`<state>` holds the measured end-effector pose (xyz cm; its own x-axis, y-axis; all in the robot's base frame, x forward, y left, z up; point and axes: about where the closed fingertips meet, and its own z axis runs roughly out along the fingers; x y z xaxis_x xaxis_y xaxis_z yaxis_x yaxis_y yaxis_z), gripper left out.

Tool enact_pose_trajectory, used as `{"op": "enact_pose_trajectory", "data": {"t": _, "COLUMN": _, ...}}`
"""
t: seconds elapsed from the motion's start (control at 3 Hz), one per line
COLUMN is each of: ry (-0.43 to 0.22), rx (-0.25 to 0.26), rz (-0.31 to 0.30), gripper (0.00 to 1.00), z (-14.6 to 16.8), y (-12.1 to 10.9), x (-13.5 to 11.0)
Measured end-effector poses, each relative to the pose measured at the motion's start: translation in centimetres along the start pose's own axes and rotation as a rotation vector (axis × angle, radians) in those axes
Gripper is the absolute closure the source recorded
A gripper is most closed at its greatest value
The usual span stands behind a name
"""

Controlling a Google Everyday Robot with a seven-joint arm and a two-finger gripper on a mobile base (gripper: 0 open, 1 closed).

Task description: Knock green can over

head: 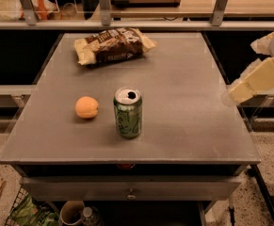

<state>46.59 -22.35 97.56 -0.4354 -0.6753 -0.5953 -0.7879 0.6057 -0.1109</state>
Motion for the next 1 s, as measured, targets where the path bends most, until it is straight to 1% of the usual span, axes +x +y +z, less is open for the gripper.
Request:
{"op": "enact_pose_trajectory", "data": {"t": 0.33, "ry": -0.239, "rx": 0.004, "rz": 0.021, "gripper": 0.00, "z": 0.7, "y": -0.2, "x": -2.9}}
{"op": "enact_pose_trajectory", "data": {"t": 0.67, "ry": -0.453, "rx": -0.051, "rz": -0.043, "gripper": 0.00, "z": 1.1, "y": 2.4, "x": -7.8}}
{"op": "enact_pose_trajectory", "data": {"t": 1.0, "ry": -0.605, "rx": -0.150, "rz": -0.055, "gripper": 0.00, "z": 2.0, "y": 5.8, "x": -11.9}}
